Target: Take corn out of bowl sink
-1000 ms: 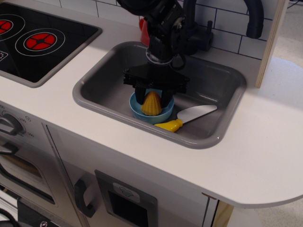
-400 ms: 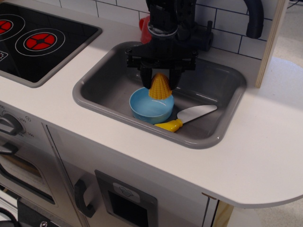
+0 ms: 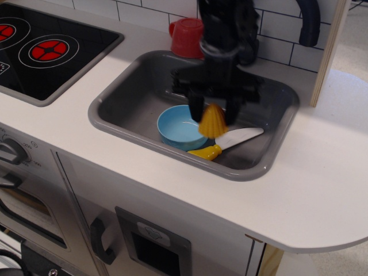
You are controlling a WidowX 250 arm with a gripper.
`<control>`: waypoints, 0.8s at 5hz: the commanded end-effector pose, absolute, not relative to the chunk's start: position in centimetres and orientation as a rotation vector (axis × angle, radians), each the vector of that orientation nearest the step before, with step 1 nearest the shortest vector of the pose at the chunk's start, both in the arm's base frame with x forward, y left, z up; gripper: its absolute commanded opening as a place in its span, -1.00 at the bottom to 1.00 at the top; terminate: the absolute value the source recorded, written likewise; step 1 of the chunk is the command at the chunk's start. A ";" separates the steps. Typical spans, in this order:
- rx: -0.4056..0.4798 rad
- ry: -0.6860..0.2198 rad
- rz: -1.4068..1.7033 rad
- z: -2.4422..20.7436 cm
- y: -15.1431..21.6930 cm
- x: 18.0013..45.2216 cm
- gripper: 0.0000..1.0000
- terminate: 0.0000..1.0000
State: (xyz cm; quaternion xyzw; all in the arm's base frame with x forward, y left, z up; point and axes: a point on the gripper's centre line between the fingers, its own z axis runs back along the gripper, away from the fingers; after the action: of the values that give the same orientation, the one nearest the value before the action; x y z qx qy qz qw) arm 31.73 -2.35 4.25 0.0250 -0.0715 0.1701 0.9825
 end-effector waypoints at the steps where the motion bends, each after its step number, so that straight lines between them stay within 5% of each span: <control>1: 0.016 -0.228 0.448 7.3 -0.4 34.4 -1.00 -1.00; 4: 0.074 -0.245 0.548 5.8 6.6 38.3 -1.00 -1.00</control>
State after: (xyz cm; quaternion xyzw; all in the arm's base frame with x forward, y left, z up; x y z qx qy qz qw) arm 37.57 6.21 3.65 0.0414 -0.0917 0.2679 0.9582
